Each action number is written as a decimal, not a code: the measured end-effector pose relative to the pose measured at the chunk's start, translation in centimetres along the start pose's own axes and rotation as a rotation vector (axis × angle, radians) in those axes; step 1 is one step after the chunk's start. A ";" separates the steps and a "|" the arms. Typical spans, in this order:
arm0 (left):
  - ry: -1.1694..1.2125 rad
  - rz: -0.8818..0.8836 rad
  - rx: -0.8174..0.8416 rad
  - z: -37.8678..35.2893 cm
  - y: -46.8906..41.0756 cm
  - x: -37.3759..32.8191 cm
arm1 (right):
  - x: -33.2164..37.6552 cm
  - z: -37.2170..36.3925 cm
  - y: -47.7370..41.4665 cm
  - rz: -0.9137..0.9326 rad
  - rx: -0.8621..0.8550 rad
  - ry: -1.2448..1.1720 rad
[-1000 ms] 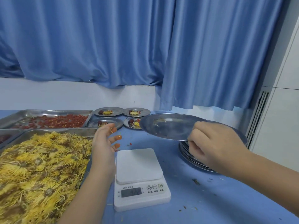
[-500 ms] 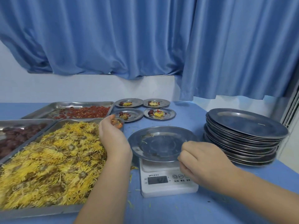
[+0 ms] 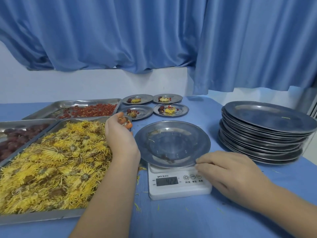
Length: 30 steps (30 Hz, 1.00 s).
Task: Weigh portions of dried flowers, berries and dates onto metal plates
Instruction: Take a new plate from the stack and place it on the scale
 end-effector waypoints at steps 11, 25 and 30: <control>-0.069 -0.083 0.014 -0.3 0.9 -0.1 | -1.4 -0.3 2.8 -0.316 0.009 -0.275; -0.399 -0.339 0.091 -1.6 3.6 0.3 | -0.6 -1.7 3.2 -0.461 0.246 -0.471; -0.617 -0.567 0.171 -2.4 4.9 0.5 | -0.3 -2.4 3.4 -0.397 0.320 -0.444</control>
Point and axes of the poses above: each hand's wrist, its own y-axis away from the middle knuckle, its own z-axis out of the back of the hand, x = y × z, the point moved 4 cm from there along -y, towards the middle knuckle, and after that the axes turned 15 degrees about z, right-handed, at the moved point
